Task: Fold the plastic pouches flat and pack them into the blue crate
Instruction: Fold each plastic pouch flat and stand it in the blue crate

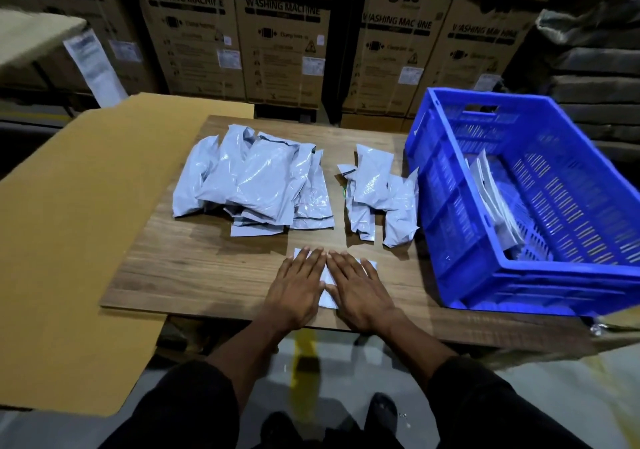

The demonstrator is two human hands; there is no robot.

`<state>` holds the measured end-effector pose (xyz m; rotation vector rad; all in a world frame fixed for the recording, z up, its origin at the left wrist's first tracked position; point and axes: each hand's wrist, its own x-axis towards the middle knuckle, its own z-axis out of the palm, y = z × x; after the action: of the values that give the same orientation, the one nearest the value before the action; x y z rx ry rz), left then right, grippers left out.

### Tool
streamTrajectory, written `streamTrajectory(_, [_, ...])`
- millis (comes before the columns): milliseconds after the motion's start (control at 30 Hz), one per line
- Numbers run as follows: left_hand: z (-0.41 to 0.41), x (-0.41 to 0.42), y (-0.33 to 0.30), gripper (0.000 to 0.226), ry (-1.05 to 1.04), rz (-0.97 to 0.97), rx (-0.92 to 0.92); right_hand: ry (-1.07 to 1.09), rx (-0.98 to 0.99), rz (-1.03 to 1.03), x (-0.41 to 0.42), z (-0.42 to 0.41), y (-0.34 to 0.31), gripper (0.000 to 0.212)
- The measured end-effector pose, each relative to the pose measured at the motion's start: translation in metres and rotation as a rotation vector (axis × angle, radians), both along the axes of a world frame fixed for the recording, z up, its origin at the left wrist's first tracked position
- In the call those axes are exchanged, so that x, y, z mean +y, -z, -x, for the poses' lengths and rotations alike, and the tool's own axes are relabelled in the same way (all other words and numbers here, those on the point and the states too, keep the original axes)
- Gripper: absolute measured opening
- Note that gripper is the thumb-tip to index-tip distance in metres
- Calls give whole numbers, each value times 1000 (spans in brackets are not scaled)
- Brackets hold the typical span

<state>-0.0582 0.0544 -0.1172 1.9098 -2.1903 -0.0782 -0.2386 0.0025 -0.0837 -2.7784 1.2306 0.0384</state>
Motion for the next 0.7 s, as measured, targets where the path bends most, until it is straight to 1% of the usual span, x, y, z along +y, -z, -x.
streamTrajectory(200, [-5,7,0,62,-38,1,-32,39,52,-53,4,1,-4,72])
streamTrajectory(333, [-11,12,0,63,-62,18,-39,80,63,-73,2,4,-5,62])
streamTrajectory(433, [-13,15,1,64,-69,10,-36,98,72,-94,3,12,-8,61])
streamTrajectory(600, [-12,16,0,64,-85,-33,-11,128,73,-114,3,22,-7,62])
streamTrajectory(700, [-13,16,0,66,-87,-44,-3,149,76,-136,3,31,-7,70])
